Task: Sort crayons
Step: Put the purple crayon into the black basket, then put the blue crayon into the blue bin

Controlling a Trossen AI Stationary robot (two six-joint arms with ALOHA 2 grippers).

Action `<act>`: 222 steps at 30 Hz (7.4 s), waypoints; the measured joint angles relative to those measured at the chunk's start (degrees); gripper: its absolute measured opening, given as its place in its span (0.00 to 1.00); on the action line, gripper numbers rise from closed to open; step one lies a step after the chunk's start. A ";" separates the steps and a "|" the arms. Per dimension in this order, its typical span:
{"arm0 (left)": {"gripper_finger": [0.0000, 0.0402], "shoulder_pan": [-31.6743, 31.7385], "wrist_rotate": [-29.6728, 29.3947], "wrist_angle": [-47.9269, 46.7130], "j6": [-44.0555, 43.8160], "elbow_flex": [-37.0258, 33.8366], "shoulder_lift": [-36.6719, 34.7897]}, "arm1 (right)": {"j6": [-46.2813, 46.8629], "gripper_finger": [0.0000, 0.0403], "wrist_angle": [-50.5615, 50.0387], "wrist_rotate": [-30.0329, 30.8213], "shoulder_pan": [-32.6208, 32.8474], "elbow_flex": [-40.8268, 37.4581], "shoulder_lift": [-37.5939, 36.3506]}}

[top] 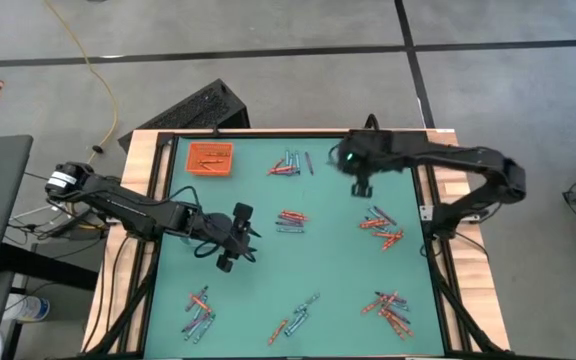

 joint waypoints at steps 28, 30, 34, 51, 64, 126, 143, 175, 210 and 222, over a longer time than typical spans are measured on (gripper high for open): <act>0.43 0.02 0.02 0.50 0.74 0.00 0.00 | -19.96 0.00 14.84 -3.34 -32.68 -10.09 7.10; 0.43 0.02 0.02 0.60 0.69 0.00 0.00 | -20.62 0.00 14.88 -3.33 -33.33 -10.09 8.66; 0.43 0.02 0.00 0.61 0.67 0.00 0.00 | -21.05 0.00 14.78 -3.33 -34.90 -10.09 10.90; 0.43 0.07 -0.13 0.85 1.65 0.00 0.00 | -19.05 0.06 15.65 -3.61 -36.47 -10.09 12.91; 0.43 0.33 0.07 3.70 -0.63 0.02 -0.02 | -9.19 0.44 15.63 -0.49 -35.36 -10.09 9.44; 0.08 17.45 18.75 -2.95 -3.19 19.19 35.58 | 11.97 0.41 14.36 -0.52 2.07 -10.05 -10.50; 0.00 16.16 18.88 -7.92 -0.51 22.46 35.71 | 14.06 0.41 24.32 -0.53 5.08 -10.05 -10.50; 0.00 -0.20 -5.21 -61.34 -13.90 38.51 13.88 | 17.97 0.41 26.32 5.48 19.09 -10.07 -1.73; 0.00 -7.07 -6.50 -55.02 -43.50 2.11 -9.07 | 36.26 0.41 13.95 16.10 38.83 -10.07 -1.78; 0.03 -3.27 -5.55 -51.63 -42.00 0.09 -9.07 | 36.70 0.41 14.38 19.45 40.01 -10.07 -1.78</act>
